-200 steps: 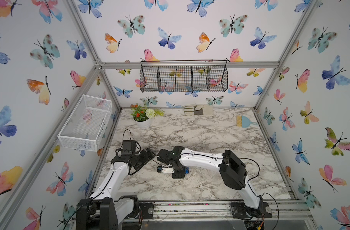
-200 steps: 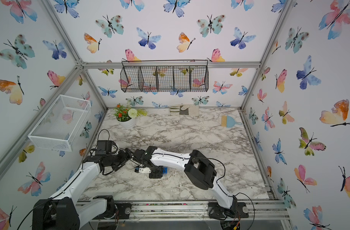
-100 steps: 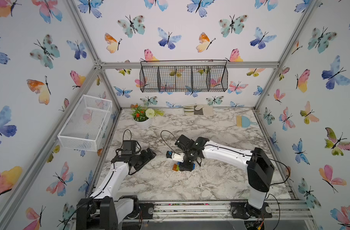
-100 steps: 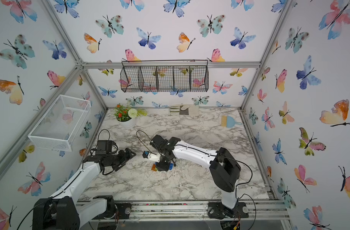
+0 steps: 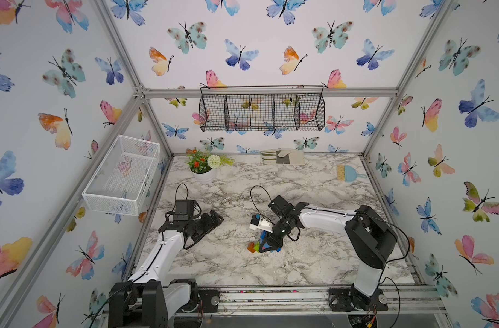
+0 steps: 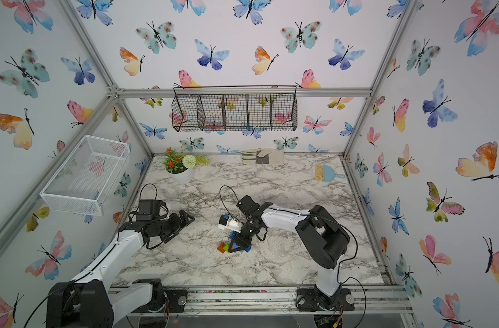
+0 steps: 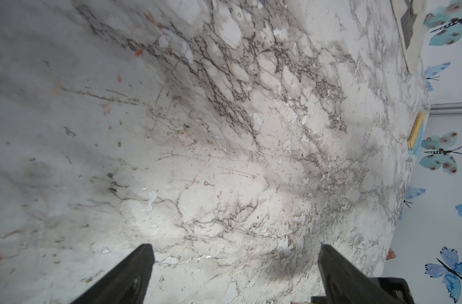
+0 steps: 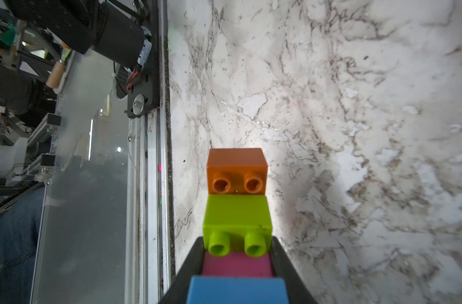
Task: Assemble the letter y with lego
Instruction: Place the lego brick at the center of the board.
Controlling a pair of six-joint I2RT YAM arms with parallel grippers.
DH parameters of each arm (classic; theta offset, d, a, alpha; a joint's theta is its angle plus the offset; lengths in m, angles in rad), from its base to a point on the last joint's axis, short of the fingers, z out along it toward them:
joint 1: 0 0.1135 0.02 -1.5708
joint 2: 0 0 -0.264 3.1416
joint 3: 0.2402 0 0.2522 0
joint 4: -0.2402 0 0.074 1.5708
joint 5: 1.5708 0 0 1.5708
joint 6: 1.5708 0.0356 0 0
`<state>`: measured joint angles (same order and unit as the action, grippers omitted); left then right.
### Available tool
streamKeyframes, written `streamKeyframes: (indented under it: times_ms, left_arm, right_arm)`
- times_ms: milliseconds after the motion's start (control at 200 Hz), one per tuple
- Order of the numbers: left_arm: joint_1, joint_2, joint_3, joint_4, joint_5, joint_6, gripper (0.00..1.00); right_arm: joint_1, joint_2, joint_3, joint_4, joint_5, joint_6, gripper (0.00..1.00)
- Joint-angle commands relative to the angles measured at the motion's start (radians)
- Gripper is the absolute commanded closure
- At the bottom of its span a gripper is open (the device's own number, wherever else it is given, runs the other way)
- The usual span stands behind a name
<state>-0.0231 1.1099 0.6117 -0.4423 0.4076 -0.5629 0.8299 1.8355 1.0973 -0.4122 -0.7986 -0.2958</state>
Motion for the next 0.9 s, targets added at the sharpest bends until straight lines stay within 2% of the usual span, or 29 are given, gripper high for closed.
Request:
streamKeyframes:
  times_ms: [0,430,896]
  left_arm:
    - [-0.008,0.001,0.012,0.019,0.017,0.014,0.02]
    - [-0.011,0.004,0.008,0.024,0.02,0.014,0.02]
    - [-0.012,-0.005,0.015,0.019,0.025,0.012,0.02]
  right_arm:
    - [-0.022,-0.01,-0.008,0.077,-0.113,0.008,0.67]
    - [-0.057,0.099,0.004,0.116,-0.167,0.011,0.61]
    - [-0.079,0.125,0.01,0.128,-0.153,0.026,0.57]
